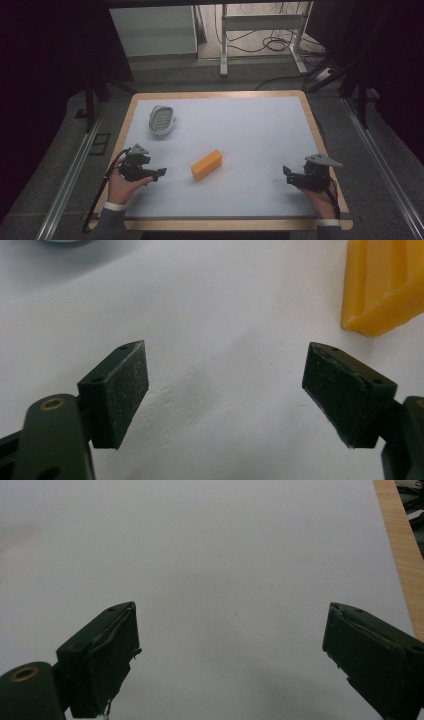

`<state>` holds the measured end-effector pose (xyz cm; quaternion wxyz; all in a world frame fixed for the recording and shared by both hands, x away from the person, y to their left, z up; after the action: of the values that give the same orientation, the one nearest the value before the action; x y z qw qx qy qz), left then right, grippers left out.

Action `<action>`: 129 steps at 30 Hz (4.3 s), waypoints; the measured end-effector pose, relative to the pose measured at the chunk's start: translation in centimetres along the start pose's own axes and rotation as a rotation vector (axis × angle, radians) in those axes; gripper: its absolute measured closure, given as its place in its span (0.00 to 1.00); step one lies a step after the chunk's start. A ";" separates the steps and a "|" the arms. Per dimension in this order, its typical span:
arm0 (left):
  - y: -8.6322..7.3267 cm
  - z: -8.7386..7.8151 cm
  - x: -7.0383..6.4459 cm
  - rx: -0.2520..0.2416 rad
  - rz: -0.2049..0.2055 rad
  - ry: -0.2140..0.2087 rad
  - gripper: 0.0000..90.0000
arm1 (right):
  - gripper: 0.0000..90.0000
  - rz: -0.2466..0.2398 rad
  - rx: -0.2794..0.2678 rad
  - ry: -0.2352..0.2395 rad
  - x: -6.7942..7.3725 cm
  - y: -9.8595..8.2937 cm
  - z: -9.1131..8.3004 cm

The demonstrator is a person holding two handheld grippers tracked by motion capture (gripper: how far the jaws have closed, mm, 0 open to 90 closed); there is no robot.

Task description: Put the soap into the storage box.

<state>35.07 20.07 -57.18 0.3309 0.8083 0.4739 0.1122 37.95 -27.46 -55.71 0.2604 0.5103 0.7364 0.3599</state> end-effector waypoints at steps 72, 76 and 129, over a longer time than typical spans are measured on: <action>9.1 -1.6 -7.3 0.020 0.240 -0.046 0.23 | 0.09 0.002 -0.008 -0.016 -1.3 -1.6 -0.9; 9.6 -1.2 -8.0 0.032 0.256 -0.044 0.22 | 0.09 0.002 -0.007 -0.018 -1.3 -1.6 -0.9; 9.3 6.8 -11.5 0.174 0.293 -0.071 0.27 | 0.09 -0.003 0.019 -0.023 -1.4 -2.1 -0.5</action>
<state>38.84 4.34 -54.81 0.2562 0.8978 0.3470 0.0894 36.89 -29.39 -57.04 0.2646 0.5158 0.7374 0.3466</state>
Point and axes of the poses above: each handheld gripper's, and its own axes: z roughly forward along the jaws, y roughly out of its top, x roughly to its left, the point moved 9 cm from there along z, roughly forward along the jaws, and after that the axes turned 1 degree about x, right-handed, at the moved point
